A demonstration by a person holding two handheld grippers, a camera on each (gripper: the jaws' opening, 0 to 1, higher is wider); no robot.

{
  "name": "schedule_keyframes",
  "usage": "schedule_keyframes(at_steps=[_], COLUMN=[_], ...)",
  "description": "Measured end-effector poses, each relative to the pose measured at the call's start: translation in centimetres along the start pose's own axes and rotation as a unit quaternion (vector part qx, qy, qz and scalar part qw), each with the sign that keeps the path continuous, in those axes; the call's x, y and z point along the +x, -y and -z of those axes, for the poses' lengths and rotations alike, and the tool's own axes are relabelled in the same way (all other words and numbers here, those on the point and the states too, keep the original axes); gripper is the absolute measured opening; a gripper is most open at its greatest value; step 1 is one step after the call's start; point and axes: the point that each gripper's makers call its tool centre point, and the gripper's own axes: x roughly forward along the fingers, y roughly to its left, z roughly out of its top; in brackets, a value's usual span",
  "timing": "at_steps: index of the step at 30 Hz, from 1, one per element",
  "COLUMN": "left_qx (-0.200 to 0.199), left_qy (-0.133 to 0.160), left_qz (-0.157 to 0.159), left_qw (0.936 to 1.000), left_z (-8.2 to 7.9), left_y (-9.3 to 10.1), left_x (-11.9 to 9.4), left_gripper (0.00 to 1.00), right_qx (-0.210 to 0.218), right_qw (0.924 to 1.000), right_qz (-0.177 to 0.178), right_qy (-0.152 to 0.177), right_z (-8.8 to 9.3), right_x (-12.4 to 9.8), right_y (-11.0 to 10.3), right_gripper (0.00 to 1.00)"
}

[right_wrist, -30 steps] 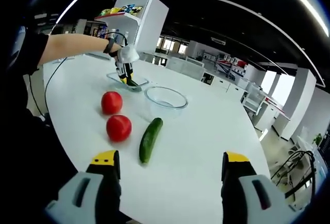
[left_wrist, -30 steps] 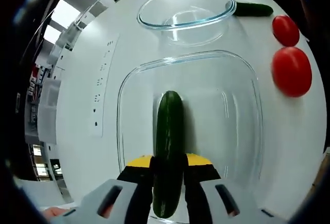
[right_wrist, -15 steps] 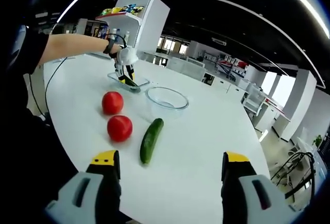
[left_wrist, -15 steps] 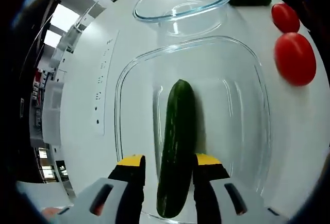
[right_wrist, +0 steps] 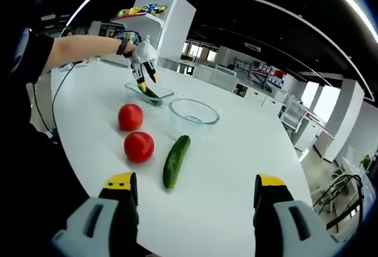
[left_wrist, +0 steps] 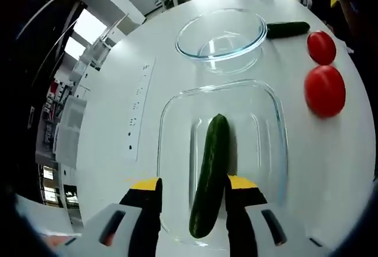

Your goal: Sort the scattered tomatoes and cucumbers on the table and place them into their respective storage containers

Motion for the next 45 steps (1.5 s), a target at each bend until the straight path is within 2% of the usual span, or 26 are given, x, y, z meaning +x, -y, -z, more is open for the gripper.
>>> schedule_keyframes(at_steps=[2,3,6,11,16,19,21,24,25,31,34,35,37,38,45], left_qx=[-0.014,-0.018,-0.033,-0.033,-0.028,-0.021,-0.027,-0.039,-0.042,-0.053,-0.066,-0.074,-0.084,-0.085,-0.106], left_qy=[0.025,0.053,0.086,0.114,0.128,0.179,0.199,0.242,0.257,0.278,0.297,0.303,0.331,0.327,0.332], left_qz=[-0.01,-0.019,-0.018,-0.026,-0.038,-0.054,-0.065,-0.08,-0.085,-0.087,-0.087,-0.082,-0.074,-0.076,-0.074], left_qw=[0.9996,0.9982,0.9956,0.9925,0.9906,0.9821,0.9775,0.9661,0.9618,0.9551,0.9486,0.9465,0.9368,0.9381,0.9345], left_z=[-0.8,-1.7,-3.0,-4.1,-4.5,-6.3,-7.0,-8.2,-8.6,-8.1,-8.0,-7.4,-7.5,-7.1,-5.4], left_y=[-0.3,-0.5,0.2,1.5,2.9,3.7,4.0,4.8,5.0,7.9,9.5,9.9,11.7,12.3,16.5], left_x=[-0.5,-1.3,-2.7,-4.3,-5.4,-7.1,-8.0,-9.9,-10.5,-12.2,-13.1,-13.5,-14.3,-14.3,-13.8], left_gripper=[0.48,0.48,0.52,0.62,0.71,0.86,0.88,0.95,0.95,0.95,0.95,0.95,0.95,0.95,0.95], right_qx=[0.0,0.0,0.005,0.003,-0.002,-0.003,-0.002,-0.002,-0.002,-0.002,-0.001,0.001,0.002,0.002,-0.007], right_qw=[1.0,1.0,1.0,1.0,0.9998,0.9998,0.9999,0.9999,0.9999,0.9998,0.9998,0.9998,0.9999,0.9999,0.9998], right_qz=[-0.001,-0.002,-0.003,-0.009,-0.016,-0.016,-0.014,-0.013,-0.013,-0.007,-0.001,0.0,0.0,0.001,-0.005], right_qy=[0.002,0.003,0.001,0.003,0.01,0.01,0.009,0.01,0.011,0.018,0.017,0.017,0.017,0.016,0.02], right_z=[0.0,0.0,0.4,0.0,-0.6,-0.5,-0.4,-0.4,-0.4,-0.7,-0.5,-0.4,-0.2,-0.2,-0.8], right_x=[0.0,0.0,0.4,0.8,0.9,0.8,0.8,0.6,0.5,-0.3,-0.4,-0.4,-0.4,-0.4,-0.5], right_y=[-0.1,-0.1,-0.1,-0.5,-1.2,-1.2,-1.0,-0.9,-0.8,-0.2,0.2,0.3,0.3,0.3,-0.3], right_gripper=[0.78,0.78,0.78,0.78,0.78,0.78,0.78,0.78,0.78,0.78,0.78,0.78,0.78,0.78,0.78])
